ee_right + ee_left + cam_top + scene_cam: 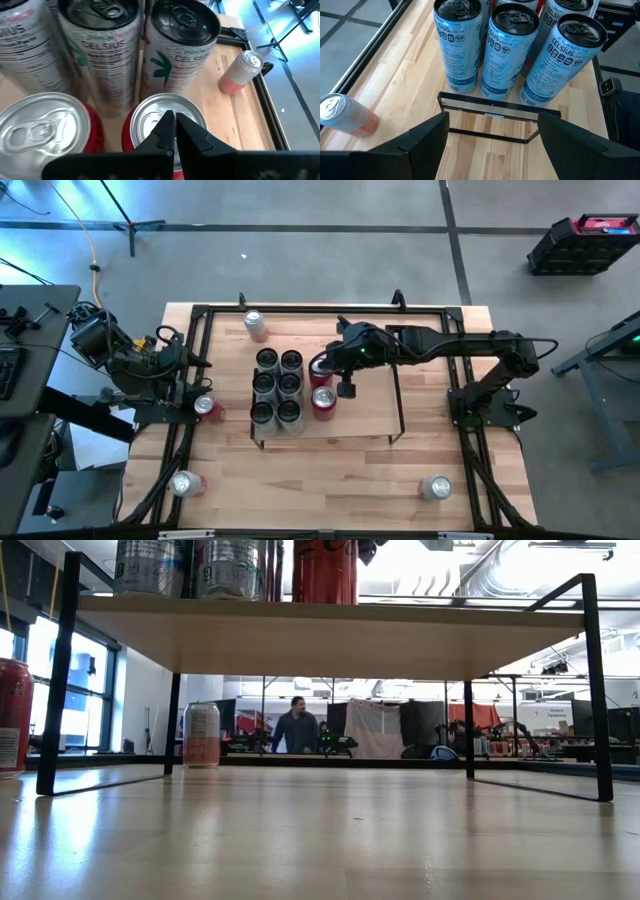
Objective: Place canned beverage on shelf
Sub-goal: Adjust the red soda cans on the shelf
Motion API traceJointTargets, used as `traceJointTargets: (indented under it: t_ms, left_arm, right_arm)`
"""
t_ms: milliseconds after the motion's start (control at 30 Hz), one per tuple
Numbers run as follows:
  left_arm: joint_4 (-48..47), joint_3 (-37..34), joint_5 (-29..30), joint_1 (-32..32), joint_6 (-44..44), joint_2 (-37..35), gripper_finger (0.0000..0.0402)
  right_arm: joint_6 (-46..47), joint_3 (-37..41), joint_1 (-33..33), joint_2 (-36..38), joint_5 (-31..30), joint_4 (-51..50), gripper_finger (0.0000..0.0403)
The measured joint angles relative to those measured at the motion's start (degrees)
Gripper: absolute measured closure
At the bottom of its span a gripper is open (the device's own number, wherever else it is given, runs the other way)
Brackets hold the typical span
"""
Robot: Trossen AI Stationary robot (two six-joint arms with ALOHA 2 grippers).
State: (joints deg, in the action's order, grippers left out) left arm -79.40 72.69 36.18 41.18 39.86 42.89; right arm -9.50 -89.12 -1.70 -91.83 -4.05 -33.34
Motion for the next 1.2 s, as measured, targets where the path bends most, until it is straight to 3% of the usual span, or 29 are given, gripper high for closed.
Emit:
traceJointTargets:
  t_ms: [400, 633, 1200]
  left_arm:
    - [0.0, 0.0, 0.0, 0.0, 0.02, -0.01, 0.0108]
    - [0.0, 0.0, 0.0, 0.0, 0.01, 0.0, 0.0108]
    - [0.0, 0.0, 0.0, 0.0, 0.01, 0.0, 0.0108]
  right_arm:
    - [-0.02, -1.47, 0.83, 1.19, 0.09, 1.44, 0.0403]
    - [-0.87, -1.73, 1.85, 1.25, 4.99, -1.5, 0.0403]
    - [0.51, -2.84, 11.75, -0.76, 6.25, -2.48, 0.0403]
